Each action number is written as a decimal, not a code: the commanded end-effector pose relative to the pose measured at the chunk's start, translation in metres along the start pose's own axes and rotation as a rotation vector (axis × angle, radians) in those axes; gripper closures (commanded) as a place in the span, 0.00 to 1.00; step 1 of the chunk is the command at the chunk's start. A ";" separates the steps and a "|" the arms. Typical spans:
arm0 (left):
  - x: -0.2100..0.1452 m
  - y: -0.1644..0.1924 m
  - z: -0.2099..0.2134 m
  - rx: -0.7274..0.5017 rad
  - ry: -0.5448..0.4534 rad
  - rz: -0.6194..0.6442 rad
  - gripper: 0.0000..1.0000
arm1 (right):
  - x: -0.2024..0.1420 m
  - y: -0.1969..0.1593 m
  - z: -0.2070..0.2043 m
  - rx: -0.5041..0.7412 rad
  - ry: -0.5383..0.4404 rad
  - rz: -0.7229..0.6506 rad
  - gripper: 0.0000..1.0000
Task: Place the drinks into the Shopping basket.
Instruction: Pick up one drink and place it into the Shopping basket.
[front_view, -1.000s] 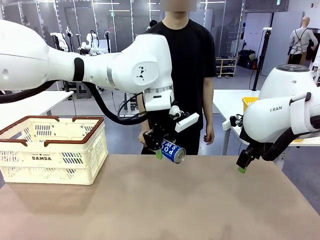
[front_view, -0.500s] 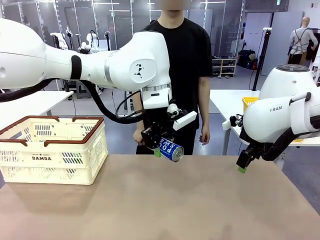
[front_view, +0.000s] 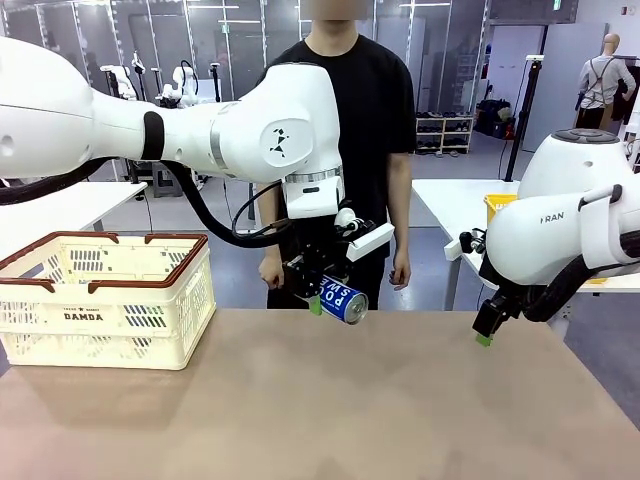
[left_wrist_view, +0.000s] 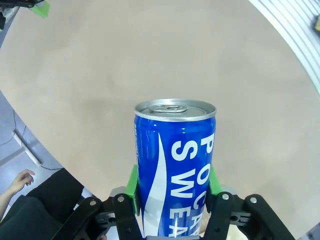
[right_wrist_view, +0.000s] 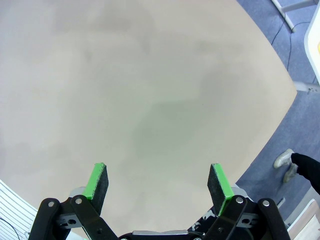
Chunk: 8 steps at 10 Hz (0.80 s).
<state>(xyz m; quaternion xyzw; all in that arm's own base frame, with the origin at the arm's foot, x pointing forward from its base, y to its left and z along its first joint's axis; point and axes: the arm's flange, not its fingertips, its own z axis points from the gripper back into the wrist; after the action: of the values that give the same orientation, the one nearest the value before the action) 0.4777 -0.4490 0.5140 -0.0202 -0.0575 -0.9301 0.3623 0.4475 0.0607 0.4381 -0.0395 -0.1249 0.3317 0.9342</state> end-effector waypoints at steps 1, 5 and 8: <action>-0.007 0.001 0.005 0.013 0.017 0.029 0.43 | -0.001 -0.002 0.001 -0.006 0.008 0.006 0.00; -0.089 -0.023 0.053 0.159 0.007 0.243 0.43 | -0.001 -0.002 0.001 -0.006 0.008 0.006 0.00; -0.177 -0.063 0.091 0.253 0.005 0.478 0.43 | -0.001 -0.002 0.001 -0.006 0.008 0.006 0.00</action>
<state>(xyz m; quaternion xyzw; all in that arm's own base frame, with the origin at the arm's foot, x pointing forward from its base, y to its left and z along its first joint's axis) 0.5731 -0.2912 0.5883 0.0151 -0.1416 -0.8272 0.5436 0.4475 0.0605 0.4382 -0.0395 -0.1250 0.3316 0.9343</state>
